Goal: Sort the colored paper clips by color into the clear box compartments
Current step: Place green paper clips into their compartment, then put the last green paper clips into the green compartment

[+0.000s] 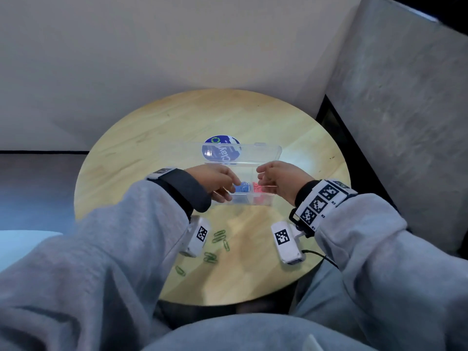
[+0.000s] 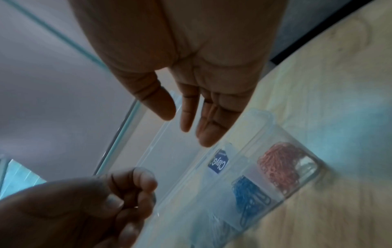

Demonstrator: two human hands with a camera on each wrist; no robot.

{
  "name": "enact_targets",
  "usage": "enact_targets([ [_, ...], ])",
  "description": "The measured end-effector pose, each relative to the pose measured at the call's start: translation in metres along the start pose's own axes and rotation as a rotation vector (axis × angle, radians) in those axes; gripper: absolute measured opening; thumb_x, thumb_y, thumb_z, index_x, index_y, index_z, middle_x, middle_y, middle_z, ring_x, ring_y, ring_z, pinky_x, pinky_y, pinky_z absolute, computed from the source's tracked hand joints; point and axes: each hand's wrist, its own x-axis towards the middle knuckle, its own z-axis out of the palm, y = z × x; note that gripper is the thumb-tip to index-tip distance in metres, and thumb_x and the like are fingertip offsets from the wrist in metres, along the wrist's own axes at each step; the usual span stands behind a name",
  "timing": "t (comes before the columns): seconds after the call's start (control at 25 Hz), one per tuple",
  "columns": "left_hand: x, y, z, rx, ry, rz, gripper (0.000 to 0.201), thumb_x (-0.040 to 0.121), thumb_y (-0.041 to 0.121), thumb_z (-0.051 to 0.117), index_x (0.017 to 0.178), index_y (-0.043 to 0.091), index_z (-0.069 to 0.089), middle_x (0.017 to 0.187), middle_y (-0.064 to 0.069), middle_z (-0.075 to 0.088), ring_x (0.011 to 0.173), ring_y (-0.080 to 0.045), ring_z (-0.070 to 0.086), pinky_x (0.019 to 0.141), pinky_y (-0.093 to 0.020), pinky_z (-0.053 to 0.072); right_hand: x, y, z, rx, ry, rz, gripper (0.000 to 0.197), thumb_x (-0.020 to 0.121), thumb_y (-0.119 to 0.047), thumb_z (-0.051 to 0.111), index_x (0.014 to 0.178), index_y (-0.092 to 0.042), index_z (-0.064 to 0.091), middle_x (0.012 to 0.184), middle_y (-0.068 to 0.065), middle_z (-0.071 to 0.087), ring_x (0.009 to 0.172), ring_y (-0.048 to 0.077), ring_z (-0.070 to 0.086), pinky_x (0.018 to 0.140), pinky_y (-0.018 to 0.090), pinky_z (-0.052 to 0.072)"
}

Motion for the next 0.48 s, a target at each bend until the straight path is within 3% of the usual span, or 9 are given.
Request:
enact_targets([
  [0.12,-0.010,-0.029,-0.026,0.395,0.044,-0.068,0.021,0.084,0.001,0.048,0.083,0.018,0.059,0.075,-0.005,0.059,0.063,-0.017,0.057,0.060,-0.022,0.044,-0.010,0.006,0.021,-0.434,-0.121,-0.114,0.017,0.088,-0.002,0.047,0.084,-0.015,0.058,0.075,0.001,0.055,0.066,0.014,0.055,0.064,0.026,0.050],
  [0.24,-0.019,-0.058,-0.046,0.790,0.034,-0.192,0.031,0.080,0.006,0.051,0.106,0.021,0.061,0.095,0.000,0.060,0.074,-0.017,0.055,0.067,-0.022,0.045,-0.012,0.023,0.045,-0.911,-0.278,-0.149,0.016,0.084,-0.013,0.057,0.096,-0.021,0.064,0.080,-0.006,0.058,0.074,0.015,0.057,0.075,0.028,0.051],
  [0.36,-0.019,-0.078,-0.052,0.927,-0.042,-0.266,0.047,0.080,0.009,0.059,0.125,0.018,0.052,0.124,-0.005,0.057,0.100,-0.023,0.056,0.085,-0.030,0.048,-0.010,0.042,0.062,-1.308,-0.414,-0.187,0.041,0.080,-0.019,0.066,0.120,-0.021,0.057,0.103,-0.005,0.054,0.089,0.013,0.051,0.081,0.024,0.043],
  [0.48,-0.013,-0.089,-0.045,1.012,-0.083,-0.186,0.058,0.077,0.010,0.066,0.132,0.019,0.047,0.134,-0.007,0.046,0.117,-0.026,0.053,0.089,-0.028,0.045,-0.007,0.057,0.072,-1.446,-0.458,-0.195,0.059,0.073,-0.019,0.070,0.127,-0.025,0.048,0.122,-0.002,0.048,0.103,0.018,0.054,0.085,0.028,0.047],
])
